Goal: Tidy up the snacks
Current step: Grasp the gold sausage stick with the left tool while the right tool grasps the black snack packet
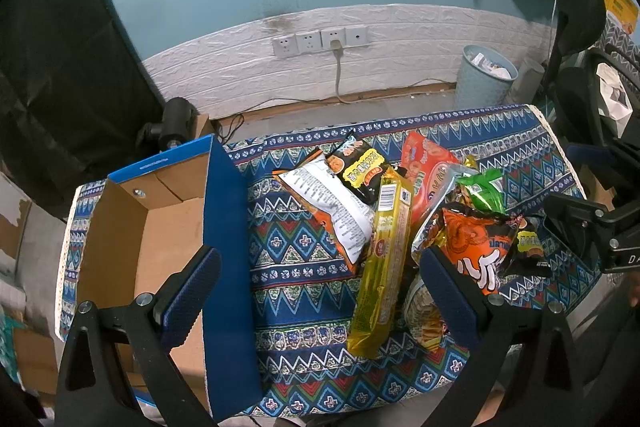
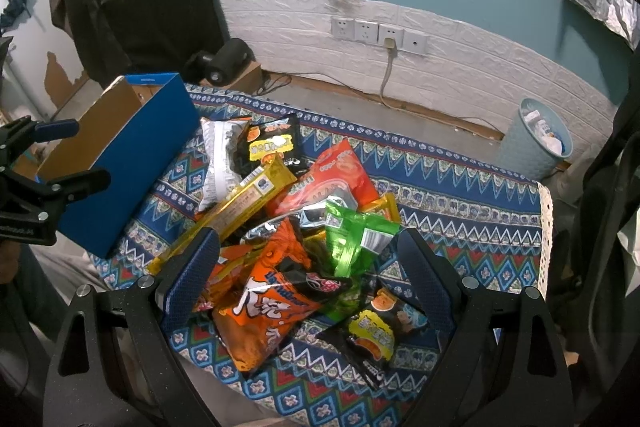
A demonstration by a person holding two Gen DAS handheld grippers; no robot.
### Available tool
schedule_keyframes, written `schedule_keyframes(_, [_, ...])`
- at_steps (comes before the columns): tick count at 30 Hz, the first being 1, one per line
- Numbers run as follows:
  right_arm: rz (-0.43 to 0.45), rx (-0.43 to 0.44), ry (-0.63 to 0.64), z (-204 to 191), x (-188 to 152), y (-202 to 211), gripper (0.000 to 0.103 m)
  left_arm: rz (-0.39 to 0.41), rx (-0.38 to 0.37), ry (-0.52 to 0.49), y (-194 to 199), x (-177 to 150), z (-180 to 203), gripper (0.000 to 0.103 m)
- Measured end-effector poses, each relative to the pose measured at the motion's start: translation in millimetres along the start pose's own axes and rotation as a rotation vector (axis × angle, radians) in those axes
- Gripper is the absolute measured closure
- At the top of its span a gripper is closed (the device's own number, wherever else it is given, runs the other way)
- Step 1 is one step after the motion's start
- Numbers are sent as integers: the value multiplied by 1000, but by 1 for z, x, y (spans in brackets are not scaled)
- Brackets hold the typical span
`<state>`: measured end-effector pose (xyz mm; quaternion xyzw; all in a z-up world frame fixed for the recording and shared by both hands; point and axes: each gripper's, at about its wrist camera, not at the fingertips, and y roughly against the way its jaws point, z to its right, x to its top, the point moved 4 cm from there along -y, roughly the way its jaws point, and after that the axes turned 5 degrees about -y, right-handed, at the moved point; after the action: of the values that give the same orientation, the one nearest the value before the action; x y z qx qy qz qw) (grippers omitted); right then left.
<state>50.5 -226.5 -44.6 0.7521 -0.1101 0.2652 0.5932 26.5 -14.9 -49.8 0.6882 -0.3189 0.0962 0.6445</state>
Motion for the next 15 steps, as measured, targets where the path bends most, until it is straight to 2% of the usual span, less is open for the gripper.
schedule_keyframes(7, [-13, -17, -8, 4, -1, -4, 14, -9, 4, -16, -6, -2, 5, 2])
schedule_keyframes(15, [-68, -70, -73, 28, -10, -20, 14, -75, -12, -20, -37, -3, 8, 2])
